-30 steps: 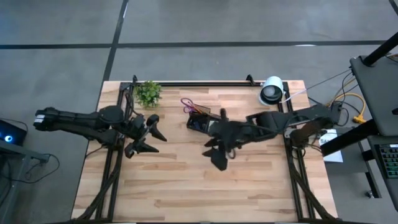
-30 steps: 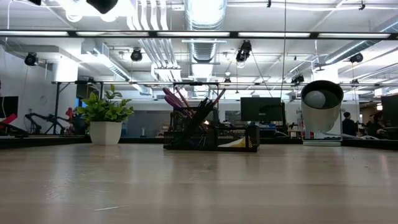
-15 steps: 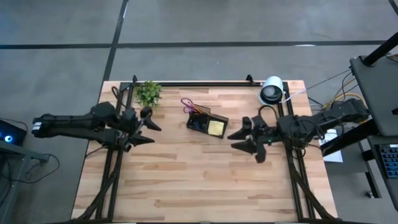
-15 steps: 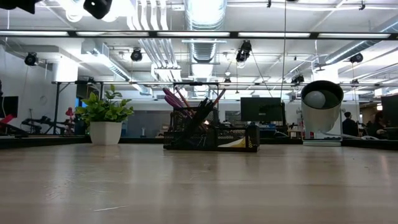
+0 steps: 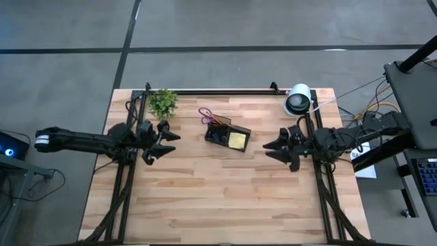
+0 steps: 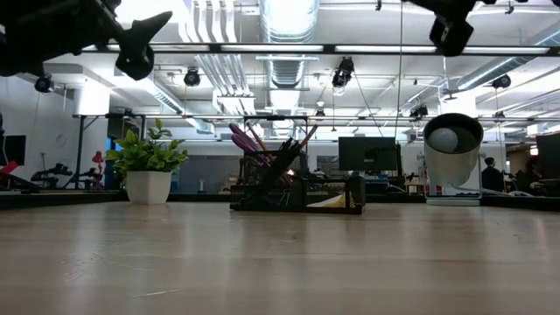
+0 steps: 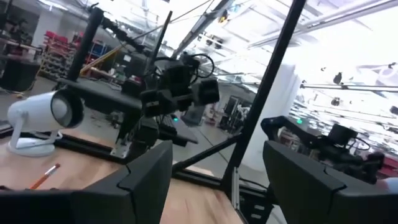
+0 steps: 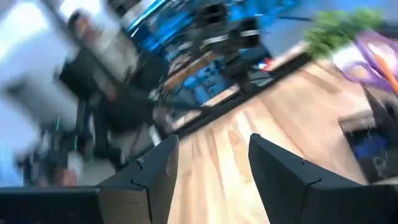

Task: Pick and place office supplies into organizer
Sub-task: Return to Home Position

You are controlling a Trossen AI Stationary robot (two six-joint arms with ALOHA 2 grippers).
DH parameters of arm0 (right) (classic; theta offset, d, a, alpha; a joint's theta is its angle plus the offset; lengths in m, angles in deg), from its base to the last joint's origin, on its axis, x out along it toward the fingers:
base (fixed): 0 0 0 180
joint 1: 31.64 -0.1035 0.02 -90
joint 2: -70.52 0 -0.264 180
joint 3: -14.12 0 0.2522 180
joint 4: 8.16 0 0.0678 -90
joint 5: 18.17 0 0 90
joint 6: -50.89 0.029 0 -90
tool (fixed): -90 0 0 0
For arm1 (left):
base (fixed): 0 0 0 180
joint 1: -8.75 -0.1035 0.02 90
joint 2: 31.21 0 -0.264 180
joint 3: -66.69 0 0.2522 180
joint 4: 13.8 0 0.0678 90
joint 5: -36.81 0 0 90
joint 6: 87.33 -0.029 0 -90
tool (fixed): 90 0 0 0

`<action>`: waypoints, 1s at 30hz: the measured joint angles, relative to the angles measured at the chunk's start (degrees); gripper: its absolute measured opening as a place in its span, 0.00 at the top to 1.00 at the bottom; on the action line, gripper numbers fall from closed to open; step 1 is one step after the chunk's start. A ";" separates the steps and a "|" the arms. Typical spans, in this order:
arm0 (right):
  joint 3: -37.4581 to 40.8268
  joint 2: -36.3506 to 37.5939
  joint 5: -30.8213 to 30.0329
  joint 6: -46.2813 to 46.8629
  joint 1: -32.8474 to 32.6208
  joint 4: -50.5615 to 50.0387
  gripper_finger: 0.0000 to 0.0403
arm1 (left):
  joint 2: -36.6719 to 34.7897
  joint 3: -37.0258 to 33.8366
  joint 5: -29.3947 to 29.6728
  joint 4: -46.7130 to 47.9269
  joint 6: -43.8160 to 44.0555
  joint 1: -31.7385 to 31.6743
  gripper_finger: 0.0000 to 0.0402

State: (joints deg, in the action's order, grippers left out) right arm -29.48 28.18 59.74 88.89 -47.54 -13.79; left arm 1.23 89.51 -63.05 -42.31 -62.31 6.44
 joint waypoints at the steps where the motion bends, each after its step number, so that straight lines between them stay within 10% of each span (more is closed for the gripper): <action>1: 0.38 0.53 2.61 -3.83 0.02 0.05 0.55 | -0.43 -0.47 0.11 -0.09 0.04 0.00 0.41; 6: 3.37 6.86 13.77 -8.42 2.80 0.26 0.55 | -2.22 -2.51 0.08 -0.04 0.21 -0.16 0.41; 30: 21.49 35.51 12.36 -17.68 4.85 -0.70 0.55 | -27.77 -1.85 -10.54 40.10 1.43 -16.89 0.41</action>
State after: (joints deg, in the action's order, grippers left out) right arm -7.99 63.69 72.10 71.20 -42.69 -14.50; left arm -26.54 87.66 -73.59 -2.21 -60.88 -10.45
